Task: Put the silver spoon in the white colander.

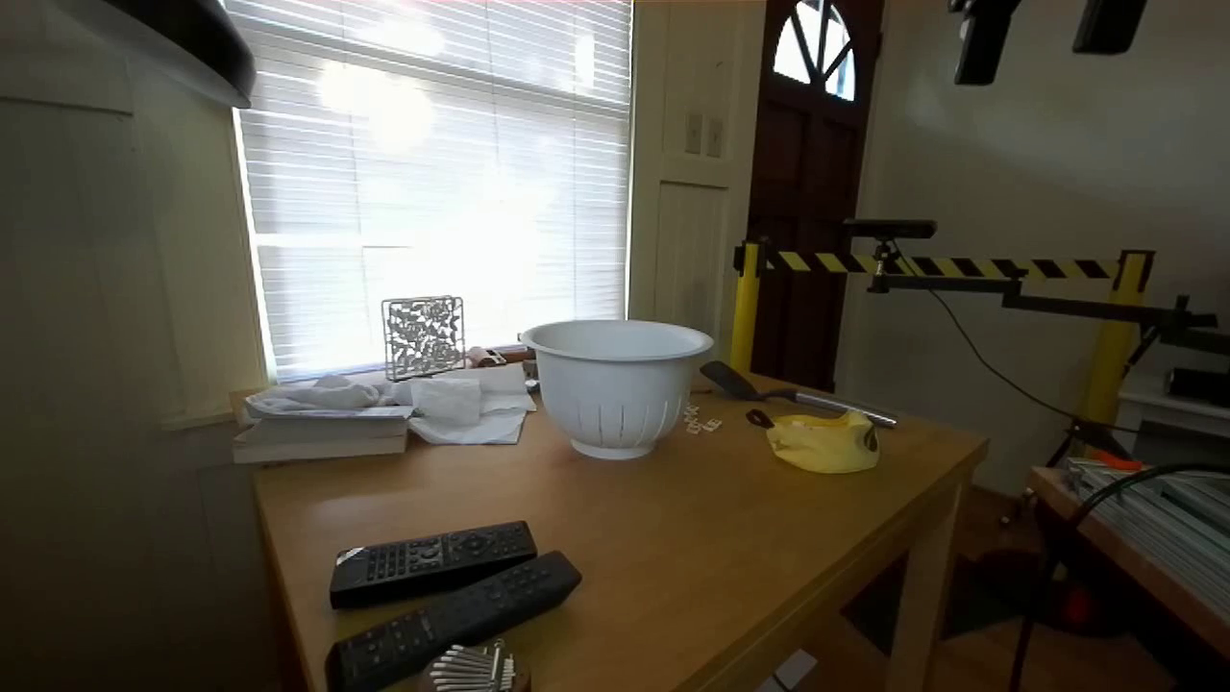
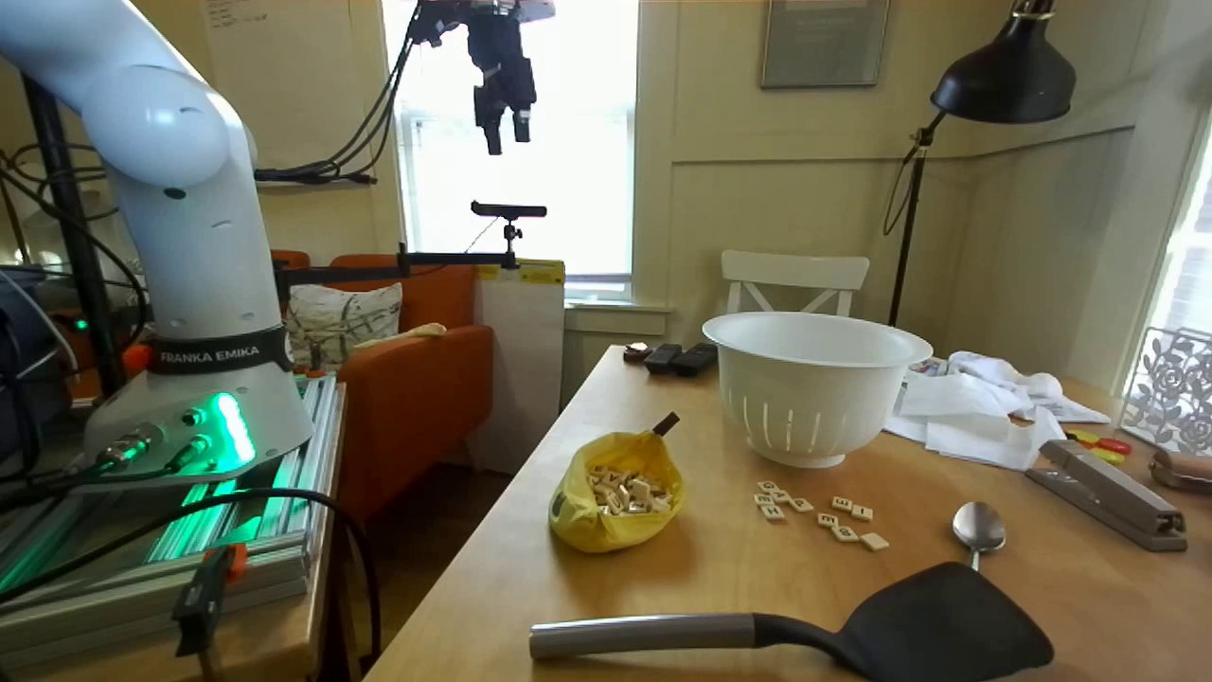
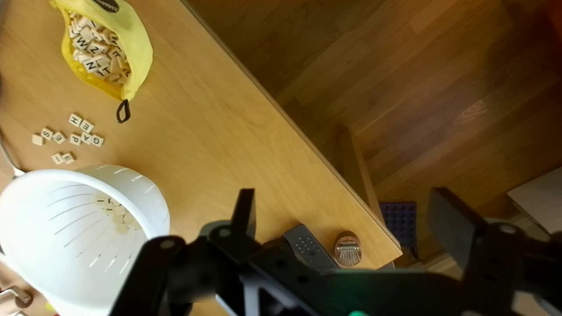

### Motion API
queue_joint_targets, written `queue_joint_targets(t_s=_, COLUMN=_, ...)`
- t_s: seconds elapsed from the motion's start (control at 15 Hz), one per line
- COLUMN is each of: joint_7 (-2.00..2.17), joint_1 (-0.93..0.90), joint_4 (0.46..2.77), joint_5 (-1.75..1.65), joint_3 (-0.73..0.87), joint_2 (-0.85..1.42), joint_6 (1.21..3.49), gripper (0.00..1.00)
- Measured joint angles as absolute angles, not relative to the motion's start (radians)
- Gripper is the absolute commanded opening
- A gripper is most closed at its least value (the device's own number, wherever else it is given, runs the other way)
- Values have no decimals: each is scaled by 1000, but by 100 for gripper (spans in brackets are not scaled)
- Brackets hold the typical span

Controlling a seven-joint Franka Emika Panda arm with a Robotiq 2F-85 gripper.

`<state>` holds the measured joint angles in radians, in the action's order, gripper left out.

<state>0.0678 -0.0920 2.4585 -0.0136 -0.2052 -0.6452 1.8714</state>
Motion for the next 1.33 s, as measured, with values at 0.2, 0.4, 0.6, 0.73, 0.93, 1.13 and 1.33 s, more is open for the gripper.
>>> queue_joint_targets(t_s=0.2, joint_7=79, joint_1=-72, joint_4=2463, joint_5=-56, joint_3=-194, joint_2=-635, joint_6=1977, gripper=100)
queue_joint_targets(t_s=0.4, joint_7=48, joint_1=-23, joint_4=2461, joint_5=-133, joint_3=-140, joint_2=-583, joint_6=2140, gripper=100)
queue_joint_targets(t_s=0.6, joint_7=-74, joint_1=7, joint_4=2441, joint_5=-167, joint_3=-40, joint_2=-502, joint_6=2275, gripper=100)
queue_joint_targets(t_s=0.73, joint_7=-158, joint_1=18, joint_4=2408, joint_5=-167, joint_3=30, joint_2=-446, joint_6=2317, gripper=100)
queue_joint_targets(t_s=0.93, joint_7=-248, joint_1=42, joint_4=2331, joint_5=-167, joint_3=120, joint_2=-355, joint_6=2322, gripper=100)
queue_joint_targets(t_s=1.13, joint_7=-338, joint_1=69, joint_4=2240, joint_5=-157, joint_3=193, joint_2=-260, joint_6=2314, gripper=100)
queue_joint_targets(t_s=1.33, joint_7=-399, joint_1=101, joint_4=2150, joint_5=-131, joint_3=255, joint_2=-161, joint_6=2311, gripper=100)
